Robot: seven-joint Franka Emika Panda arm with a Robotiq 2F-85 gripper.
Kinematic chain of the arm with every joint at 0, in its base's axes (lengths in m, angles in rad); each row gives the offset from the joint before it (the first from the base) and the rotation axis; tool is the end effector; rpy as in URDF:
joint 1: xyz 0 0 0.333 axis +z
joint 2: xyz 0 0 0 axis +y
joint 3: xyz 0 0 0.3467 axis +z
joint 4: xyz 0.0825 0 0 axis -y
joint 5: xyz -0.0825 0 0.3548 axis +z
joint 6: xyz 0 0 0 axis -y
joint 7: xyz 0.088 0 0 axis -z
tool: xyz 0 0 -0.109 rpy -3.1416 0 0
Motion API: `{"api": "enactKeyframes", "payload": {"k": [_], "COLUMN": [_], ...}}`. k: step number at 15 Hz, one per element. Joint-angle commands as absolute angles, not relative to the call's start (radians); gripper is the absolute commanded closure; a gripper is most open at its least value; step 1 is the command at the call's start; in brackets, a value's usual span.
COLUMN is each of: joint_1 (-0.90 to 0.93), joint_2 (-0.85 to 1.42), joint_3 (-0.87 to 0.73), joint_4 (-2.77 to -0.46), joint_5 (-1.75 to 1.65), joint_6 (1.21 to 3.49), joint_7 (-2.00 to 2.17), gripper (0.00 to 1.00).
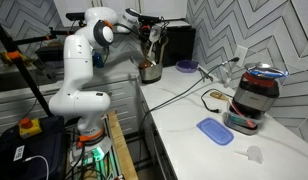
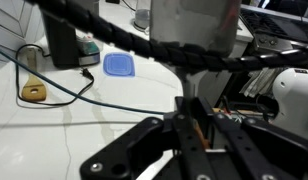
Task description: Pick up the silver spatula from the kitchen counter and put it in the utensil holder
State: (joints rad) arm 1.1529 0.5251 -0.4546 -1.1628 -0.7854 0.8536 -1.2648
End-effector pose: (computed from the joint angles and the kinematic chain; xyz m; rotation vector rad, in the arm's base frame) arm 0.4555 0.3631 0.5771 1.4620 1.5459 -1.1469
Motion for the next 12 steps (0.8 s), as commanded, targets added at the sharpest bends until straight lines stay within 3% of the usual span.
{"api": "enactKeyframes", "payload": {"k": [1, 4, 6, 12], "joint_1": [0.959, 0.888, 0.994, 1.070], "joint_2": [0.548, 0.584, 0.585, 0.652], "joint_3": [-0.189, -0.047, -0.193, -0.288], "joint_4": [-1.122, -1.082, -1.101, -1.057], "joint_5": [-0.895, -0.978, -0.931, -0.942], "joint_6": [0.857, 0.801, 0.844, 0.844], "joint_7": [-1.278, -1.297, -1.312, -1.343], "gripper": [0.96, 0.96, 0.96, 0.96]}}
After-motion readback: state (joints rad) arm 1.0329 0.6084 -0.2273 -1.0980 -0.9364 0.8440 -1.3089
